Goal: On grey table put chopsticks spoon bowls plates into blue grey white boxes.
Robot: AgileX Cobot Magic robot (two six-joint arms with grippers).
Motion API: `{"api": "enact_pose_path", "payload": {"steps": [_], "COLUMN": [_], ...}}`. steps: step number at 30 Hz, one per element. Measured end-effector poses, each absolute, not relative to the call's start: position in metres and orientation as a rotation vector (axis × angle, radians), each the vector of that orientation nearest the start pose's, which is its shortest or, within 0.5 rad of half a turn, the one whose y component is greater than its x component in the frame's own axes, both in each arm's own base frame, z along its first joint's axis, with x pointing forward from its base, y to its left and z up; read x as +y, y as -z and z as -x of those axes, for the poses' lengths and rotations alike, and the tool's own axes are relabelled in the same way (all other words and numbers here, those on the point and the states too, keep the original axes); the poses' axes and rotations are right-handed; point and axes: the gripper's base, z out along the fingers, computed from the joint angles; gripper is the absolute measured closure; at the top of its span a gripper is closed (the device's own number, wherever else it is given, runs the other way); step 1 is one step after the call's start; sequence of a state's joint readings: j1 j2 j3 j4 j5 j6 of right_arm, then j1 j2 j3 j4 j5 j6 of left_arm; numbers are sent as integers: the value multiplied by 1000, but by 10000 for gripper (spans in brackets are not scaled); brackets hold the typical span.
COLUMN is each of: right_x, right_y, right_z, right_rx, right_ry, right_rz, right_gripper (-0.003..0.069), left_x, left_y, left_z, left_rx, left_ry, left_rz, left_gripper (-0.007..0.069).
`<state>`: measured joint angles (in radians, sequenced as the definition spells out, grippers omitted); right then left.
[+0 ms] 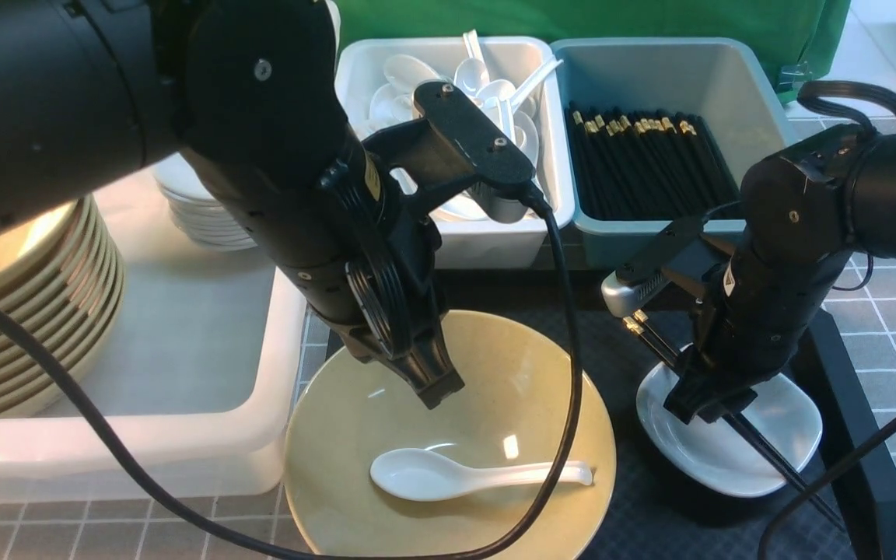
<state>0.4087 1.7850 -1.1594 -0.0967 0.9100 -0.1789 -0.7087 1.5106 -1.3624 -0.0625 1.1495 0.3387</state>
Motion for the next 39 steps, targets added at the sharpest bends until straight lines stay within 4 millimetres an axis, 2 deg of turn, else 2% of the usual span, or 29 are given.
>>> {"api": "enact_pose_path", "payload": {"steps": [1,4,12,18,21,23,25,26,29,31,35,37,39], "right_x": [127,127,126,119,120,121,120,121,115,111,101,97,94], "right_y": [-191,-191,-198,-259,-289,-312,-331,-333,-357,-363,-358,-346,-325], "right_z": [-310,-310,-305,-289,-292,-302,-320,-322,-359,-382,-427,-450,-470], "right_rx": [2858,2868,2898,2729,2605,2506,2419,2410,2309,2265,2198,2177,2190], "right_ry": [99,94,81,49,27,9,-6,-7,-33,-48,-88,-100,-103], "right_rz": [950,946,941,875,829,780,701,699,524,428,250,187,151], "right_gripper": [439,509,510,510,510,510,510,510,510,510,510,510,510], "left_x": [-203,-203,-202,-203,-208,-212,-215,-214,-204,-198,-190,-190,-191], "left_y": [-329,-329,-329,-330,-332,-334,-335,-337,-343,-354,-374,-378,-378], "left_z": [-228,-228,-228,-232,-238,-247,-268,-269,-312,-330,-346,-347,-347], "left_rx": [2429,2429,2423,2381,2330,2308,2323,2318,2331,2295,2204,2179,2174], "left_ry": [178,178,173,156,167,180,219,218,279,311,359,369,368], "left_rz": [-1378,-1378,-1388,-1383,-1351,-1319,-1250,-1241,-1097,-1034,-966,-960,-969], "left_gripper": [636,636,636,636,636,636,636,636,636,636,636,636,636]}}
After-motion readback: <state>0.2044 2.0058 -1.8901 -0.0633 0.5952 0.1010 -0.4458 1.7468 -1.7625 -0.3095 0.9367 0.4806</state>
